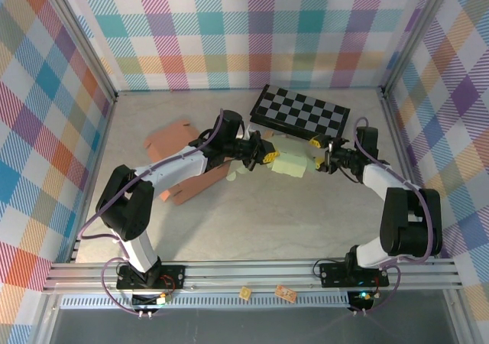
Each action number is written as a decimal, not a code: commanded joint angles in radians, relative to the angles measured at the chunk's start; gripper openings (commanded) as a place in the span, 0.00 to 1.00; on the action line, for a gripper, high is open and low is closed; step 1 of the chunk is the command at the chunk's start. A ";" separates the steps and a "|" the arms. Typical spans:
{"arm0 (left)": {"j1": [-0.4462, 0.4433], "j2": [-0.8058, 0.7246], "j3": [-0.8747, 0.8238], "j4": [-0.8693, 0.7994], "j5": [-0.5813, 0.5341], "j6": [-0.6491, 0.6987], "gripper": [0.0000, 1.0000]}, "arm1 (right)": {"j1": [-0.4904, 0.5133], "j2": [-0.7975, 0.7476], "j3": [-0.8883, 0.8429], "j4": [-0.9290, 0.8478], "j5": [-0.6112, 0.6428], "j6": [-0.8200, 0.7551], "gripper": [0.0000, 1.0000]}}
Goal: Fold the paper box
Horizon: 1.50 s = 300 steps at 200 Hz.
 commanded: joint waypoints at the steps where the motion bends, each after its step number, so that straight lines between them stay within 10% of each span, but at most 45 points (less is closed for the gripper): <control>1: 0.007 0.005 0.023 0.019 0.044 -0.046 0.00 | 0.015 0.009 0.026 0.101 0.003 0.128 0.43; 43: 0.007 0.003 0.023 0.046 0.040 -0.058 0.00 | 0.023 -0.007 0.043 0.107 0.049 0.182 0.00; 94: 0.026 -0.044 0.062 -0.036 0.002 -0.011 0.59 | 0.024 -0.121 0.210 -0.209 0.180 0.029 0.00; 153: 0.115 -0.138 0.160 -0.280 -0.081 0.107 0.65 | 0.090 -0.239 0.642 -0.981 0.608 -0.249 0.00; 201: 0.160 -0.154 0.122 -0.307 -0.079 0.131 0.63 | 0.428 -0.092 1.014 -1.533 1.187 -0.192 0.00; 274: 0.147 -0.167 0.145 -0.618 -0.103 0.525 0.48 | 0.545 0.159 0.862 -1.086 0.983 -0.123 0.00; 300: 0.082 -0.166 0.178 -0.782 -0.192 0.746 0.58 | 0.555 0.222 0.851 -1.053 0.943 -0.086 0.00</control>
